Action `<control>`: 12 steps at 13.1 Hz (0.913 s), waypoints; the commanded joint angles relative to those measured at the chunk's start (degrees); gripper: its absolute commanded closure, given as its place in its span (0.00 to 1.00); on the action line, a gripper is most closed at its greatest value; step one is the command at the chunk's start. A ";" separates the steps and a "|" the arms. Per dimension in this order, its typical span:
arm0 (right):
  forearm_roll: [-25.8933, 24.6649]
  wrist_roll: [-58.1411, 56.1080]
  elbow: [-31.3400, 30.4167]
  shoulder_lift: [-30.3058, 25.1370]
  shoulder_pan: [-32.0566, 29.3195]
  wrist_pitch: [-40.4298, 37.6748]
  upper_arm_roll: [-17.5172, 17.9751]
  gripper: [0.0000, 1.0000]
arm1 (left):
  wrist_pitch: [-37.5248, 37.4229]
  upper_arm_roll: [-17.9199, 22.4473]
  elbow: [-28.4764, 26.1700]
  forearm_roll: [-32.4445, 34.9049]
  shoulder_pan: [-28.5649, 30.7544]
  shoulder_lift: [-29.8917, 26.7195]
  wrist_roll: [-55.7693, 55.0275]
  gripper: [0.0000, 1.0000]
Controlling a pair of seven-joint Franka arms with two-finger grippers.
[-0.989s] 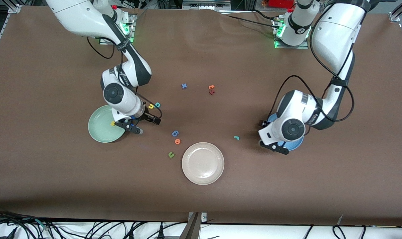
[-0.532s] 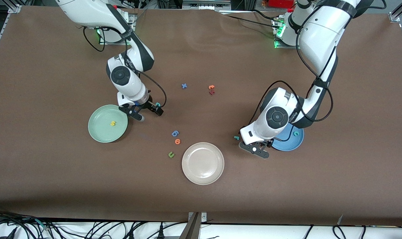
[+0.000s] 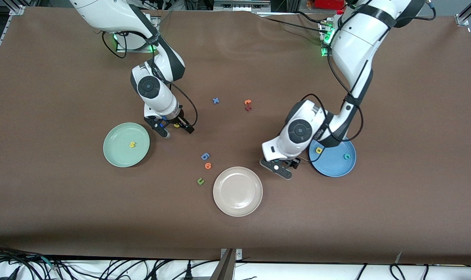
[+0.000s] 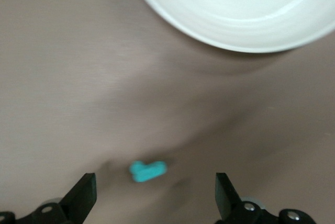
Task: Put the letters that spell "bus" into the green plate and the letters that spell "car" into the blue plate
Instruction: 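Grasp the cyan r with the left gripper while the right gripper grasps cyan d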
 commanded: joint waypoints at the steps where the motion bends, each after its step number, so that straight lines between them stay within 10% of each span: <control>1: -0.14 3.53 -0.23 0.70 -0.15 1.55 1.49 0.12 | -0.03 0.86 0.94 -0.30 -0.42 1.29 0.57 0.06; 4: -0.40 3.35 -0.23 1.76 -0.15 1.91 1.66 0.14 | -0.03 0.86 0.86 -0.30 0.46 1.99 0.57 0.41; 8: -0.41 2.30 -0.23 2.46 -0.15 2.35 2.01 0.18 | -0.03 0.86 0.94 -0.30 0.46 2.17 0.57 0.44; 12: -0.85 0.19 -0.23 2.46 -0.15 2.52 2.01 0.51 | -0.03 0.86 1.21 -0.30 0.38 2.52 0.57 0.54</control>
